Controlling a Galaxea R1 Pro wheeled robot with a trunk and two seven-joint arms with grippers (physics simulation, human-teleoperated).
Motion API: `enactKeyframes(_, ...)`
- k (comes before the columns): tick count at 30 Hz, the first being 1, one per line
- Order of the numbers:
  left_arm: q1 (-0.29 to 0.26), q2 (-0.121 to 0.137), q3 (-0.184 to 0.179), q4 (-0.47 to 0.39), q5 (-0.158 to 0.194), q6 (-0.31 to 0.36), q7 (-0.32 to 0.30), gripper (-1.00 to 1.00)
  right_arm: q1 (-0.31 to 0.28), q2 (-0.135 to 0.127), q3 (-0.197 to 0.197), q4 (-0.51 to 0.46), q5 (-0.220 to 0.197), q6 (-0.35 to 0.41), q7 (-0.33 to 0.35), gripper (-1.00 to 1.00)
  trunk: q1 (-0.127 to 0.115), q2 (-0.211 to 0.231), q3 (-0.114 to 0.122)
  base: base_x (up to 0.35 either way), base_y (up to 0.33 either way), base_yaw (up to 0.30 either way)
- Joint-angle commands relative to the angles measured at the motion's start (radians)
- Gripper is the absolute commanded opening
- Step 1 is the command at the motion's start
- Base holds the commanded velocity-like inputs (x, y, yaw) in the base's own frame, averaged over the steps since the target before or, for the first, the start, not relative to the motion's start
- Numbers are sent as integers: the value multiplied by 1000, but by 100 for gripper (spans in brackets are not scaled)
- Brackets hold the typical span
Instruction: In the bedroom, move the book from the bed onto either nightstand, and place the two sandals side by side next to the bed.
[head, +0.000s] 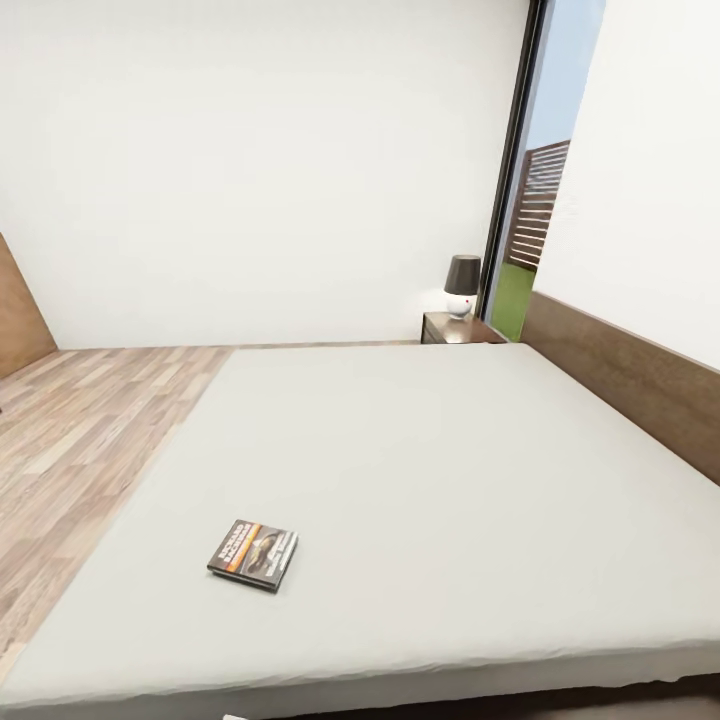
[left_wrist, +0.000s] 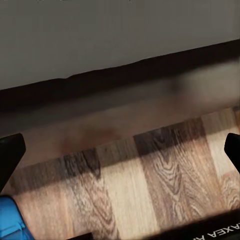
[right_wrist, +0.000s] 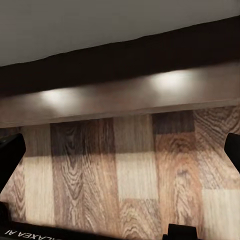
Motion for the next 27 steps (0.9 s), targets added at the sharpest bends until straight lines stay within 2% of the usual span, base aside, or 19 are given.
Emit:
enactKeyframes(1,-1,0,4,1,-10,-5,-1,100,-1,0,-8,1,10,-4,3,100,0,0,-1,1,0,0)
enactKeyframes(7,-1,0,4,1,-10,-5,-1,100,-1,0,-9,1,10,-4,3,100,0,0,-1,0,0,42)
enactKeyframes(21,0,-3,4,2,-10,-5,-1,100,-1,0,-9,1,10,-4,4,100,0,0,-1,0,0,266)
enactKeyframes(27,-1,-4,4,2,-10,-5,-1,100,-1,0,-9,2,11,-3,9,100,0,0,-1,0,0,75)
